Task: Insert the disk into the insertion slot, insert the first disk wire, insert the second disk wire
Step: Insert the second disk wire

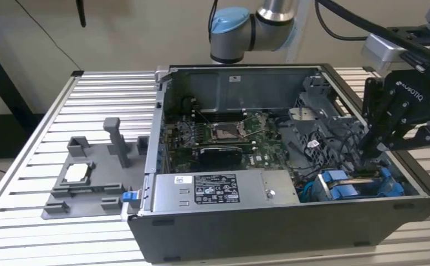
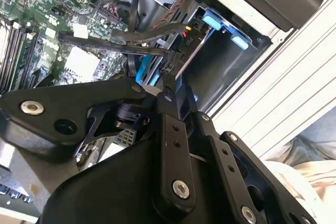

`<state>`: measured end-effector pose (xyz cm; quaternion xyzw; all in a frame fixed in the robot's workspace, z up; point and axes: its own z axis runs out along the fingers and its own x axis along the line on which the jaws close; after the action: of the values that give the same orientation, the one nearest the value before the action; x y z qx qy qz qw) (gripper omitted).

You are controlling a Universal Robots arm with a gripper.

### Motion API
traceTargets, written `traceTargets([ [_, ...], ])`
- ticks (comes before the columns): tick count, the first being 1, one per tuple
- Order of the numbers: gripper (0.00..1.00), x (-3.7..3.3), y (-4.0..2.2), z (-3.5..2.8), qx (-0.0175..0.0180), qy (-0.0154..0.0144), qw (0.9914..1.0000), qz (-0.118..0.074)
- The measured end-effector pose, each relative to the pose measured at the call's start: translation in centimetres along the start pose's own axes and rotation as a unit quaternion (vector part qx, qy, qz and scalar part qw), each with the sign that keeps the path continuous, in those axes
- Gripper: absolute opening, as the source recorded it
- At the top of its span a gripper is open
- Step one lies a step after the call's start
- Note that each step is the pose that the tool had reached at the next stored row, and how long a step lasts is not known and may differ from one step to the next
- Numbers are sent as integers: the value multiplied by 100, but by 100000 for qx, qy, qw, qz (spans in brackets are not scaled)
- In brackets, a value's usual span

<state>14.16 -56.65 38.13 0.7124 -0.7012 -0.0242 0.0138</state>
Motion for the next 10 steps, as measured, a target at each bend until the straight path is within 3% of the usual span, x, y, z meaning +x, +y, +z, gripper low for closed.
traceTargets([
  [10, 24, 0, 0, -1, -285, 1, 100000, 3],
])
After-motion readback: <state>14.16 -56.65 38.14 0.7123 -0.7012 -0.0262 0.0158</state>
